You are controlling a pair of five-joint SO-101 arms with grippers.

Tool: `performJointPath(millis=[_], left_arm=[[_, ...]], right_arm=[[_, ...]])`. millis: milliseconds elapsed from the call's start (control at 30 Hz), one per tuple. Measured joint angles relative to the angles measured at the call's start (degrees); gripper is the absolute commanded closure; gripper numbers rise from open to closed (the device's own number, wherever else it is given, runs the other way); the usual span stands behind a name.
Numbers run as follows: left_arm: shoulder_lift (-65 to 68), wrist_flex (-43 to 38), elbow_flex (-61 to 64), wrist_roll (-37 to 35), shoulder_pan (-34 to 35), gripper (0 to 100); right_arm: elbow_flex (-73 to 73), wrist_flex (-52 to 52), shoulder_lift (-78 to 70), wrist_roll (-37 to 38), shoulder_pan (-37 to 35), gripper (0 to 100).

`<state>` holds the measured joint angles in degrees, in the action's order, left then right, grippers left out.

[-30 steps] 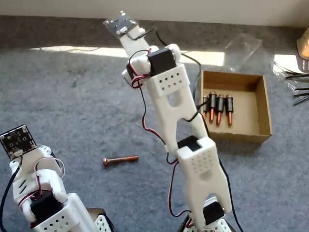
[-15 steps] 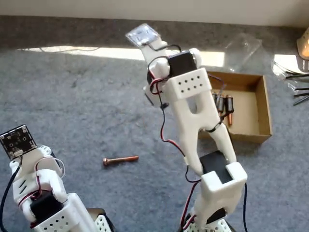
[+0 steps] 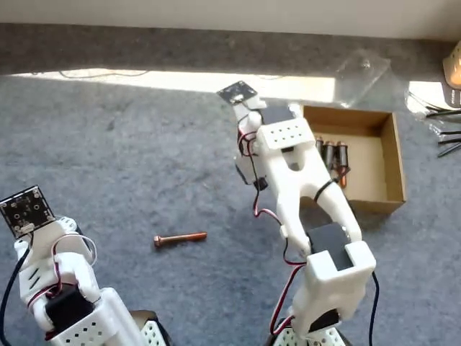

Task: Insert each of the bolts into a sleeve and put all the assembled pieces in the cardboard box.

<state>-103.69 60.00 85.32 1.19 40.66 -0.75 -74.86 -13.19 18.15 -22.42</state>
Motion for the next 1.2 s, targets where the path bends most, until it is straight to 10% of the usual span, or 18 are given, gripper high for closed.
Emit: performJointPath(millis=[1200], left_arm=[[0.0,0.0,0.0,0.0,0.0,99]], right_arm=[[20.1,17.5,0.9,2.9,-0.1,91.2]])
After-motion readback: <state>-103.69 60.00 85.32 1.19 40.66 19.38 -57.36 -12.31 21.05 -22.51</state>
